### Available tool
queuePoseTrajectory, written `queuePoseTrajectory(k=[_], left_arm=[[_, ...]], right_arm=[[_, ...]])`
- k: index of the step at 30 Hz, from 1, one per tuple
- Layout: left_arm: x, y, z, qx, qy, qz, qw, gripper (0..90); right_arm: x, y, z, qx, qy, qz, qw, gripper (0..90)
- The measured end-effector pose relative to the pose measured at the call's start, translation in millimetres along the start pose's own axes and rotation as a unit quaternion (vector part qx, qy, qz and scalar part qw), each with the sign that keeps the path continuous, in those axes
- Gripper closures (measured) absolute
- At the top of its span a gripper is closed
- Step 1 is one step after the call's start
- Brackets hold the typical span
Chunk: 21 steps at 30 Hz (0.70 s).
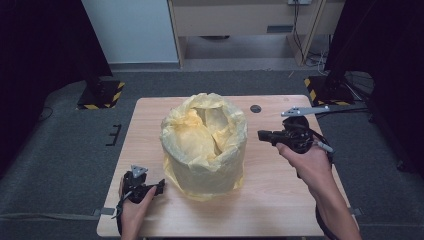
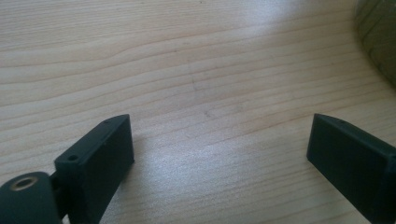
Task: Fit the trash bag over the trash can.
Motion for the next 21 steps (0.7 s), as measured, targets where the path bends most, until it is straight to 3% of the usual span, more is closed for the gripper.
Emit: queuePoseTrajectory(k=[15, 21], left_arm=[[-1.7, 1.4, -0.9, 0.003, 0.009, -0.007, 0.9999, 3.7], [-1.5, 2.0, -1.2, 0.005, 0.008, -0.006, 0.9999, 2.3]], right_arm=[[50.1, -0.6, 14.9, 0.016, -0.021, -0.022, 0.9994, 90.0], [62.7, 7.4, 21.3, 0.024, -0.024, -0.017, 0.9993, 90.0]])
Point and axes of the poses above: each handheld gripper's, and its own axes: y roughly forward along the jaws, x roughly out of its top, z roughly to its left, the point moved 6 cm from there along y, roughly forward along the jaws, and after that the axes turned 12 degrees about -y, right-handed, at the moved point
